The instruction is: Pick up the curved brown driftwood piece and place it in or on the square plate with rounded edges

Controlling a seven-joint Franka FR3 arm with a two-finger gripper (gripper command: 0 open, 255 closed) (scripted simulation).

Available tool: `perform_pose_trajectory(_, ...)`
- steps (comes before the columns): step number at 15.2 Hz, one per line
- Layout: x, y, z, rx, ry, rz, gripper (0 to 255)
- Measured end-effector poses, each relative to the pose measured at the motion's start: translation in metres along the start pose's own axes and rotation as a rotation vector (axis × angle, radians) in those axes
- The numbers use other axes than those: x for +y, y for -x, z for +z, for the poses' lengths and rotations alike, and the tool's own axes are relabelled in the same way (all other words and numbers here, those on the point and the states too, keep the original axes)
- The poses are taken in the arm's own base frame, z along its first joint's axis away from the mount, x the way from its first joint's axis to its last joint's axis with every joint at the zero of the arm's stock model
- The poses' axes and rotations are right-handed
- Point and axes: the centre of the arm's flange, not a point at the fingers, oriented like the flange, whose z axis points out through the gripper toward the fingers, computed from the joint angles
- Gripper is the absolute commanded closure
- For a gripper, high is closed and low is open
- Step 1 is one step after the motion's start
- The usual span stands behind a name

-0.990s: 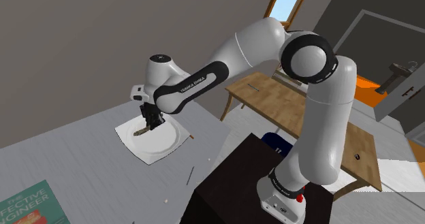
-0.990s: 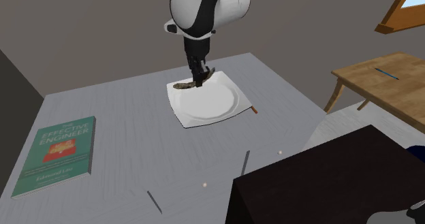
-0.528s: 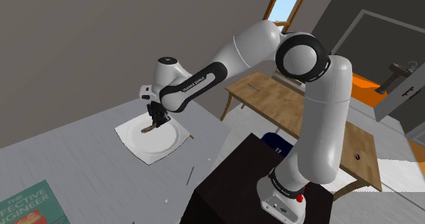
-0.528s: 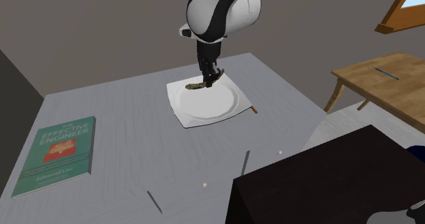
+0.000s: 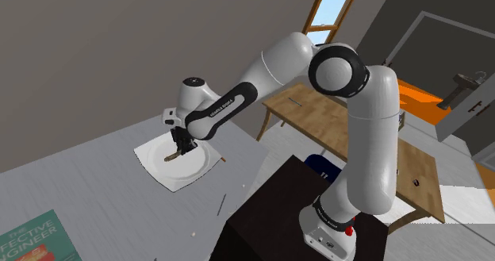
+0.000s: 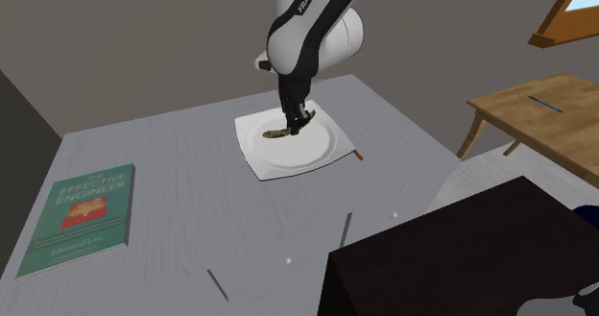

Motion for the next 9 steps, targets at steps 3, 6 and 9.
perform_pose_trajectory(3,-0.0008,0.0005,0.003,0.0,0.0,0.0,255)
perform_pose_trajectory(6,-0.0009,0.0005,0.0034,0.0,0.0,0.0,255)
perform_pose_trajectory(9,-0.001,0.0004,0.0035,0.0,0.0,0.0,0)
